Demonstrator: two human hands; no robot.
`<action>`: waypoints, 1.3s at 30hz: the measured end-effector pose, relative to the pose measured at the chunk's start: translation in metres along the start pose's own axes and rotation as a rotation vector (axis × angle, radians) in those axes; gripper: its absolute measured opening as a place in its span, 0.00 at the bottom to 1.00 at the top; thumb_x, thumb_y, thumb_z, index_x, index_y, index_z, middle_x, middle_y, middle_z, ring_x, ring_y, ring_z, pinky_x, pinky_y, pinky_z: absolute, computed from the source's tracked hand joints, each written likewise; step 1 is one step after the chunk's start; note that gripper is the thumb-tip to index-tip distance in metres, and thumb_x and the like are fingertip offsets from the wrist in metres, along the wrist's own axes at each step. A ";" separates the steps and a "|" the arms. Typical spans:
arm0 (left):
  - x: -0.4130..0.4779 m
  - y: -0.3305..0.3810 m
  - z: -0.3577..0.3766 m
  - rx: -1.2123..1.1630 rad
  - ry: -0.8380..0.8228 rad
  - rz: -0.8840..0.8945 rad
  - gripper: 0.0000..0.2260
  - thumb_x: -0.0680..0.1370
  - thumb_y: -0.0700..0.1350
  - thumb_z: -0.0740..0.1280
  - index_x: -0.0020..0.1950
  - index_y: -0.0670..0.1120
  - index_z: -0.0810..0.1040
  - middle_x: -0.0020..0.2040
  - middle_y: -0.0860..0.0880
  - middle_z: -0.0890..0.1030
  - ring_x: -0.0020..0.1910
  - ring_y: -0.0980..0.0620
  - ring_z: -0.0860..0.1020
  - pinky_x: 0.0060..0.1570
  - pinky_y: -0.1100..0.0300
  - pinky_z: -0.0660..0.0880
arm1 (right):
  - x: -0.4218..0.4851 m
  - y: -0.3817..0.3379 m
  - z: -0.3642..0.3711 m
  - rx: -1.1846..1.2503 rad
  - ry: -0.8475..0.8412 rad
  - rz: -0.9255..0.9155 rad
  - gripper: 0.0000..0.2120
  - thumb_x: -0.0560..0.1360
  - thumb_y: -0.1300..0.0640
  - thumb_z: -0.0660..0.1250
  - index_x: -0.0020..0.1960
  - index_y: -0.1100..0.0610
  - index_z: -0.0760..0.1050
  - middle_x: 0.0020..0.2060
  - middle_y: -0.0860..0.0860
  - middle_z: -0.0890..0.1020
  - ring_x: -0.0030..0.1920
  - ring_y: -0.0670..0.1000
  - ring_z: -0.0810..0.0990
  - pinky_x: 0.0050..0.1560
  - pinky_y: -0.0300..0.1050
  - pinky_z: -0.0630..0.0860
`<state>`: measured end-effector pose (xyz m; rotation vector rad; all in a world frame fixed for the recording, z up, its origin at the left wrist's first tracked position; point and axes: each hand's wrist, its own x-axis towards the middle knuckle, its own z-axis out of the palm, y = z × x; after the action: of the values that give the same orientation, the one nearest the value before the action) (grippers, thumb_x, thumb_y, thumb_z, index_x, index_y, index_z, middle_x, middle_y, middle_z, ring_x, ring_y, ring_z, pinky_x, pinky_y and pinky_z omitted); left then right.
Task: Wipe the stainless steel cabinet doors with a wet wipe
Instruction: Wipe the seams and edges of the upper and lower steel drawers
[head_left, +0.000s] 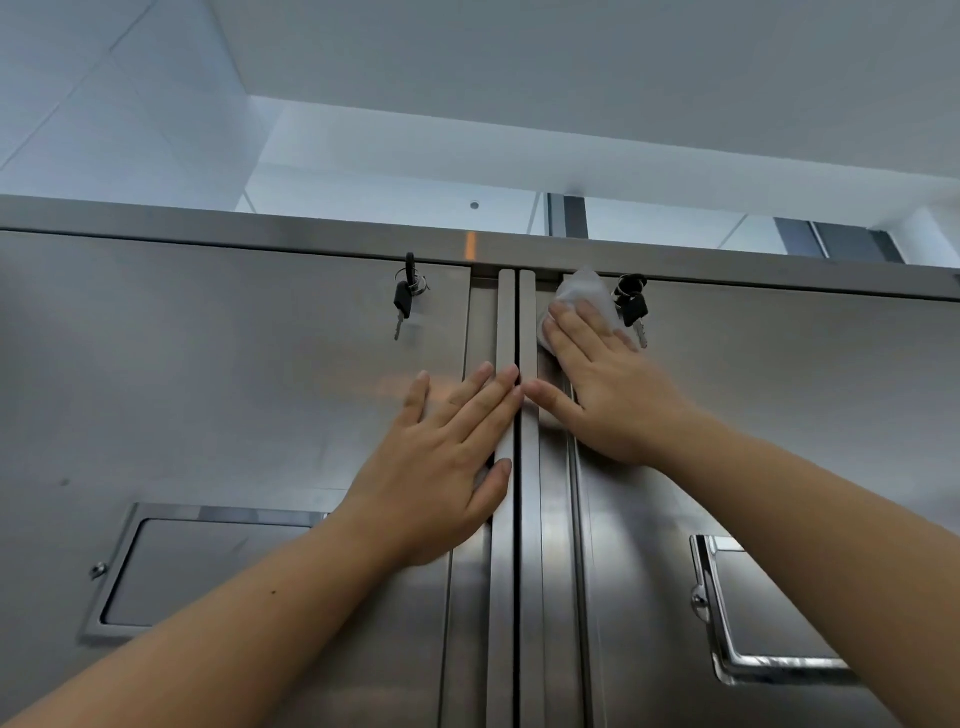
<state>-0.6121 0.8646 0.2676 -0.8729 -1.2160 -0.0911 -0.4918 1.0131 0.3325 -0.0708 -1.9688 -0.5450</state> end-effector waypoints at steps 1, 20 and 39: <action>0.000 0.000 0.000 0.006 0.000 0.003 0.26 0.79 0.53 0.52 0.75 0.43 0.63 0.75 0.46 0.63 0.74 0.48 0.61 0.67 0.44 0.53 | 0.005 -0.001 -0.003 0.010 -0.008 0.013 0.36 0.76 0.35 0.40 0.77 0.54 0.40 0.76 0.48 0.38 0.75 0.46 0.34 0.73 0.47 0.38; -0.001 -0.002 0.005 0.011 0.000 -0.007 0.25 0.82 0.55 0.42 0.76 0.46 0.57 0.75 0.47 0.61 0.74 0.51 0.57 0.68 0.47 0.53 | 0.015 0.001 -0.008 0.062 -0.015 0.042 0.33 0.79 0.38 0.43 0.78 0.54 0.42 0.76 0.47 0.39 0.75 0.45 0.35 0.73 0.47 0.39; 0.000 -0.001 0.003 -0.005 0.023 0.005 0.26 0.79 0.53 0.52 0.75 0.44 0.62 0.75 0.46 0.62 0.74 0.51 0.58 0.67 0.45 0.53 | 0.016 0.000 -0.005 0.057 0.036 0.057 0.33 0.79 0.38 0.44 0.78 0.55 0.43 0.77 0.47 0.39 0.75 0.46 0.36 0.73 0.46 0.40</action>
<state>-0.6147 0.8653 0.2686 -0.8772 -1.1927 -0.0999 -0.4947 1.0080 0.3488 -0.0809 -1.9393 -0.4499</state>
